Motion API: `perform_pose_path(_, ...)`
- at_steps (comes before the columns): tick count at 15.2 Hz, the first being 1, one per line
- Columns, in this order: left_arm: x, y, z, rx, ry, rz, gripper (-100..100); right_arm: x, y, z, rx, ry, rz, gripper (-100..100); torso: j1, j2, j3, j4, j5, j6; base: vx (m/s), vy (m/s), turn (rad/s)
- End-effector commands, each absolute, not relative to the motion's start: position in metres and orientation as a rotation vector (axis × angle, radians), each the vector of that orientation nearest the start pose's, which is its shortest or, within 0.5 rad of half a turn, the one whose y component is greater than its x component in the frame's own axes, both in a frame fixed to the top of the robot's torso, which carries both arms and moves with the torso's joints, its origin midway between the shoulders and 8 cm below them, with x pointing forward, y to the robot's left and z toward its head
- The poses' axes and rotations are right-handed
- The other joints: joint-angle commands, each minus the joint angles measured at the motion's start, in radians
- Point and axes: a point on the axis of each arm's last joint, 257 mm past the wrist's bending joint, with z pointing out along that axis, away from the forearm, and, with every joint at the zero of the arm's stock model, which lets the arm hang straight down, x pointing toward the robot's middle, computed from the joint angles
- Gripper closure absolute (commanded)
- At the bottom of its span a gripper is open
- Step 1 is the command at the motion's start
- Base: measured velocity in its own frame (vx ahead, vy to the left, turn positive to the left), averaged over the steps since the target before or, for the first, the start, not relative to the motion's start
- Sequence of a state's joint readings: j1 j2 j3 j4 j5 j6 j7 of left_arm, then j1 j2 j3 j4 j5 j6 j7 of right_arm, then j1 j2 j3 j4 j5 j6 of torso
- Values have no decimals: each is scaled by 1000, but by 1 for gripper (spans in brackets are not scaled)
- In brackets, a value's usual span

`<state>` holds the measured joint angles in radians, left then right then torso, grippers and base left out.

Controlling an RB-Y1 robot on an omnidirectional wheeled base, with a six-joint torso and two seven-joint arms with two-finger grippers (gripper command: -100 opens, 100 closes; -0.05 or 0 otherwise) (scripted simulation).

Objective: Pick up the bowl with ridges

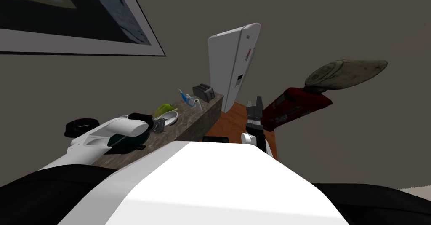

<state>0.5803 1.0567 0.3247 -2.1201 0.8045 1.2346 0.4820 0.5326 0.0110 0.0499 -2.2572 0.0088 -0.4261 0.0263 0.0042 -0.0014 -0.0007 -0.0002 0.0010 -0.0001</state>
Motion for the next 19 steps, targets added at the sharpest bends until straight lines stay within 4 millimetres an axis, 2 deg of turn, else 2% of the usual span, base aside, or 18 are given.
perform_pose_path(1,255,515,-280,-2207,1621,-170,-100,359,-269,-12,758,704,1281,0,0,0,0,0,0,0,-23,26,-92)
perform_pose_path(2,259,514,-280,-2192,1623,-191,-100,359,-269,-12,758,704,1281,0,0,0,0,0,0,0,-14,18,-40)
perform_pose_path(8,258,533,-299,-2220,1578,-174,-100,359,-269,-12,758,704,1281,0,-3,0,0,0,0,0,-23,-10,-91)
perform_pose_path(9,258,530,-296,-2218,1583,-175,-100,359,-269,-12,758,704,1281,0,-3,0,0,0,-1,0,-16,-8,-24)
perform_pose_path(10,258,531,-296,-2217,1583,-176,100,359,-269,-12,758,704,1281,0,-3,0,0,0,-1,0,-6,-2,0)
perform_pose_path(14,258,531,-297,-2220,1581,-176,100,359,-269,-12,758,704,1281,0,-2,-2,-1,0,-1,0,-1,0,3)
perform_pose_path(17,258,518,-284,-2201,1613,-184,100,359,-269,-12,758,704,1281,0,-3,-2,-1,0,-2,0,28,11,136)
perform_pose_path(19,258,519,-286,-2203,1611,-183,100,359,-269,-12,758,704,1281,0,-3,-3,-1,0,-2,0,26,9,74)
